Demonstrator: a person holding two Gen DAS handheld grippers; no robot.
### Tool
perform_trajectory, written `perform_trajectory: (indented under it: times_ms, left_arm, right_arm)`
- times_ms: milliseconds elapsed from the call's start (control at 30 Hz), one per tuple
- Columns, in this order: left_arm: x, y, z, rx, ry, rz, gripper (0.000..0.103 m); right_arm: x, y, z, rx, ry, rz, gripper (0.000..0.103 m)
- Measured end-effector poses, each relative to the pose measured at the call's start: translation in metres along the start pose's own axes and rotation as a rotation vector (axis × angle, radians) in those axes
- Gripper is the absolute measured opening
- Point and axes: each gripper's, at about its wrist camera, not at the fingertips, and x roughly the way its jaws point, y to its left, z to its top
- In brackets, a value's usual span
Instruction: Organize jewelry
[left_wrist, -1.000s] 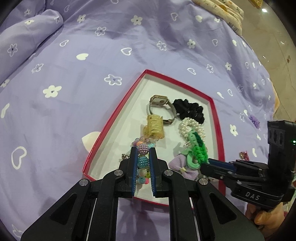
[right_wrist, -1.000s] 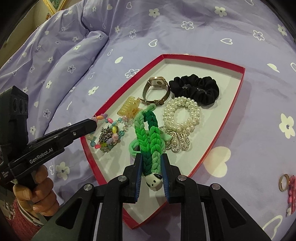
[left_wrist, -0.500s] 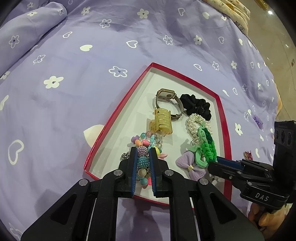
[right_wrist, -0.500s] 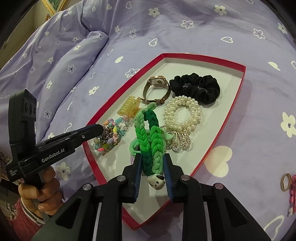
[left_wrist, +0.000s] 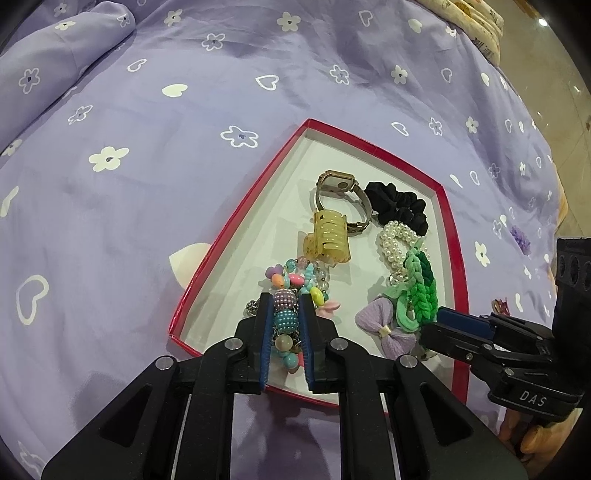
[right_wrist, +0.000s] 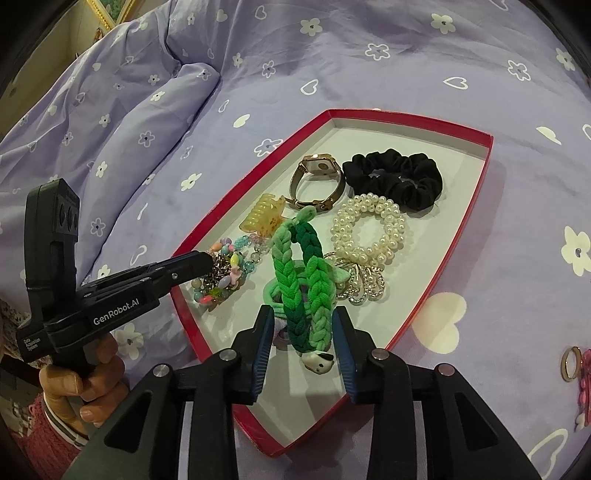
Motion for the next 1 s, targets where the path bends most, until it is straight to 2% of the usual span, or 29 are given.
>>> perform_trajectory:
  times_ms: [67, 300, 433, 500, 567, 600, 767, 1000]
  left_arm:
    - [0.001, 0.000, 0.000, -0.003, 0.005, 0.005, 0.023]
    - [0.001, 0.001, -0.002, -0.004, 0.008, 0.008, 0.026]
    - [-0.003, 0.002, -0.002, -0.008, -0.002, 0.024, 0.044]
    - [-0.007, 0.001, -0.002, -0.010, -0.009, 0.026, 0.049]
    - [-0.011, 0.000, -0.003, -0.007, -0.016, 0.026, 0.056]
    - [-0.014, -0.002, -0.004, -0.005, -0.020, 0.028, 0.059]
    - [-0.034, -0.005, -0.009, -0.024, -0.050, 0.061, 0.089]
    - [-0.061, -0.008, -0.032, -0.078, -0.070, 0.100, 0.093]
  right_arm:
    - [0.000, 0.001, 0.000, -0.002, -0.001, 0.001, 0.038]
    - [-0.001, 0.002, 0.000, -0.007, -0.005, 0.000, 0.040]
    - [-0.005, 0.001, -0.001, -0.006, -0.011, 0.006, 0.044]
    - [-0.011, 0.002, -0.001, -0.011, -0.025, 0.005, 0.051]
    - [-0.020, 0.002, -0.001, -0.017, -0.051, -0.016, 0.063]
    - [-0.025, 0.000, -0.001, -0.016, -0.063, -0.014, 0.065]
    - [-0.052, -0.011, -0.007, 0.036, -0.140, 0.006, 0.074]
    - [-0.075, -0.019, -0.031, 0.116, -0.239, 0.063, 0.078]
